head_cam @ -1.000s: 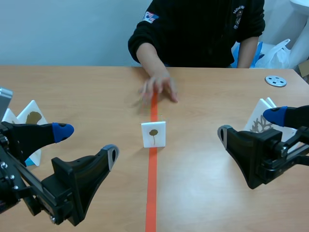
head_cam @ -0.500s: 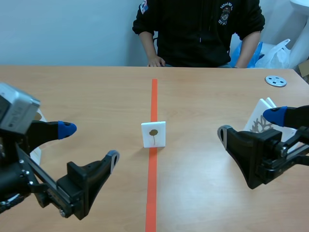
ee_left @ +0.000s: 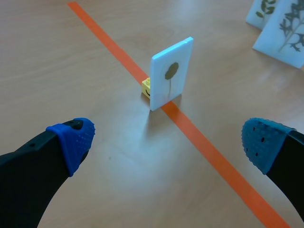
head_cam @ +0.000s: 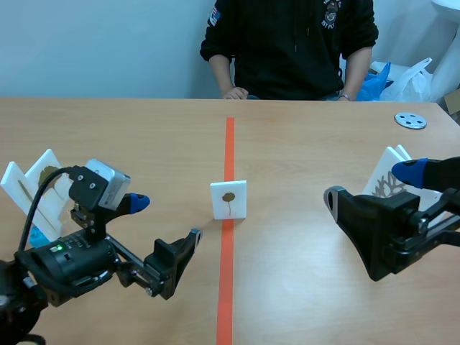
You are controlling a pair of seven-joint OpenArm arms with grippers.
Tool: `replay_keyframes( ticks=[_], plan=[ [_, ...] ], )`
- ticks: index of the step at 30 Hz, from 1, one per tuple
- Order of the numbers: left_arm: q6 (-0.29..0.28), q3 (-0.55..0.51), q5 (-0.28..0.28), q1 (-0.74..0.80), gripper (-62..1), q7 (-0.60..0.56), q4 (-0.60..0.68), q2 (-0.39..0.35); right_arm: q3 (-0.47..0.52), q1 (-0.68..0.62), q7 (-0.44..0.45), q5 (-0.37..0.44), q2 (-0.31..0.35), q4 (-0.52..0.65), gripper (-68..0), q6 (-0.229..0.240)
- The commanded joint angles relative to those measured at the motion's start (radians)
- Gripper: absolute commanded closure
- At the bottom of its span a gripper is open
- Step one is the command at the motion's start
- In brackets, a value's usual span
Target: Sort the leaf by its shape. The table is split by an orange tape line. A compound leaf with several leaflets goes to the left side, a simple leaf with one blade goes to the right side. Return to the home posture when a red brick is placed on the table.
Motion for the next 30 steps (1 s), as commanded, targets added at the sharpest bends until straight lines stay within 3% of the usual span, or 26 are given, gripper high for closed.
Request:
replay_keyframes(
  ticks=[1, 17, 23, 30],
  plan=[
    [-0.002, 0.014, 0.010, -0.029, -62.3, -0.046, -0.008, 0.013, 0.008, 0.001, 0.011, 0.007, 0.011, 0.020, -67.9, 0.000],
    [0.072, 0.104, 0.173, -0.338, -62.3, -0.245, -0.422, 0.138, 0.008, 0.001, 0.011, 0.007, 0.011, 0.020, -67.9, -0.011],
    [0.136, 0.153, 0.192, -0.409, -62.3, -0.278, -0.523, 0.171, 0.008, 0.001, 0.011, 0.007, 0.011, 0.020, -67.9, -0.011],
    [0.156, 0.187, 0.192, -0.436, -62.3, -0.282, -0.582, 0.192, 0.008, 0.001, 0.011, 0.008, 0.011, 0.020, -67.9, -0.011]
  ],
)
